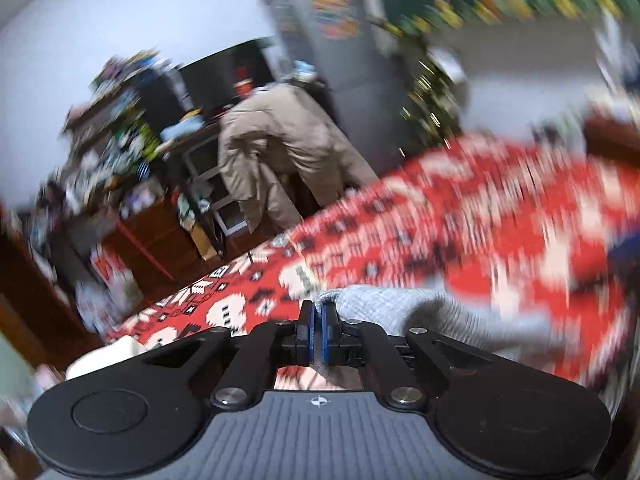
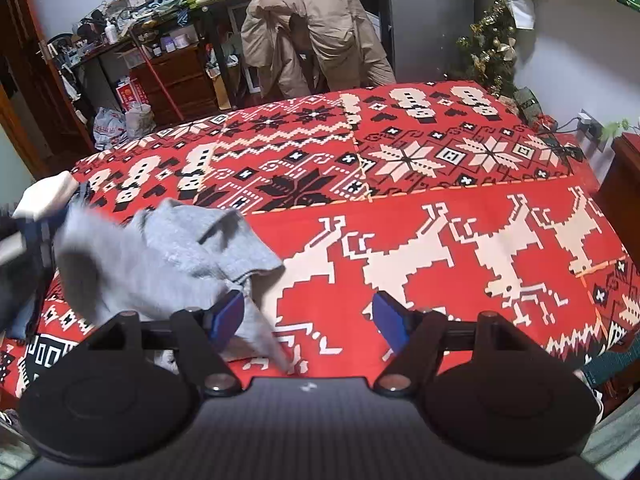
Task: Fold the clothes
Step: 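Lift the grey shirt with both grippers and shake it out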
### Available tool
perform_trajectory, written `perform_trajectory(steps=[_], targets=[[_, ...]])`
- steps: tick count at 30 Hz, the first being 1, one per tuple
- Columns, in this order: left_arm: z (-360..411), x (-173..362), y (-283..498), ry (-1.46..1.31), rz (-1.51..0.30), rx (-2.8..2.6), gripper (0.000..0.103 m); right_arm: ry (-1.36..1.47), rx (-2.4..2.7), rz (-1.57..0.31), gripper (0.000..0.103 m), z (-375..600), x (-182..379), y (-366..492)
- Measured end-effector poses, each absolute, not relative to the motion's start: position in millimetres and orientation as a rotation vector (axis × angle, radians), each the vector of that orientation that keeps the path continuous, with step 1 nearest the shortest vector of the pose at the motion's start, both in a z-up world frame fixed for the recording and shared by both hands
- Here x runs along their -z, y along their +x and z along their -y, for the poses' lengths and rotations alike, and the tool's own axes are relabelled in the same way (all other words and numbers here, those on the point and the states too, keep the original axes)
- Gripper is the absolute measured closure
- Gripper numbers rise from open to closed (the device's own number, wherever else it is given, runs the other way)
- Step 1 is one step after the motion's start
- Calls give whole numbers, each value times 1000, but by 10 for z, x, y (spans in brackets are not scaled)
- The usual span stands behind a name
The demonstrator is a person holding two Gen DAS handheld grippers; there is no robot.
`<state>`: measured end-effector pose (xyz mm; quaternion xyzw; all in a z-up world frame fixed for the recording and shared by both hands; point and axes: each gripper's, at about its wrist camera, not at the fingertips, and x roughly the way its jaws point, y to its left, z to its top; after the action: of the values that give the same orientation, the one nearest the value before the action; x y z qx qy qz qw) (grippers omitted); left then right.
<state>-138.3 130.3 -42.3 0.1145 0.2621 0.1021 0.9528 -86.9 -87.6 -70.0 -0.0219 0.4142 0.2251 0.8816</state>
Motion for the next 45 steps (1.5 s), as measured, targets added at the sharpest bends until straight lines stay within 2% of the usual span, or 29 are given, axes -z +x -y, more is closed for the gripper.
perform_trajectory(steps=[5, 7, 9, 17, 18, 20, 22, 23, 24, 34, 45], targets=[[-1520, 173, -1091, 101, -512, -266, 100, -56, -524, -870, 29, 799, 781, -902], [-1574, 140, -1036, 83, -516, -281, 100, -64, -556, -875, 33, 746, 823, -912], [-1616, 126, -997, 69, -528, -287, 100, -73, -591, -877, 36, 681, 856, -914], [-1702, 207, -1015, 67, -545, -295, 100, -116, -728, -883, 37, 382, 939, -967], [-1715, 219, -1014, 72, -547, -299, 100, -122, -730, -888, 40, 363, 970, -963], [-1764, 240, -1000, 64, -557, -307, 100, -120, -727, -899, 56, 326, 1024, -898], [-1824, 251, -985, 48, -568, -314, 100, -117, -722, -910, 84, 289, 1078, -827], [-1853, 252, -977, 39, -572, -317, 100, -112, -715, -909, 94, 286, 1090, -787], [-1882, 252, -968, 30, -577, -320, 100, -105, -707, -907, 96, 288, 1098, -747], [-1999, 97, -925, -49, -554, -312, 100, 13, -608, -769, 97, 578, 664, -267], [-1846, -644, -1125, -27, -359, -284, 100, 19, -578, -534, 97, 708, -219, -127]])
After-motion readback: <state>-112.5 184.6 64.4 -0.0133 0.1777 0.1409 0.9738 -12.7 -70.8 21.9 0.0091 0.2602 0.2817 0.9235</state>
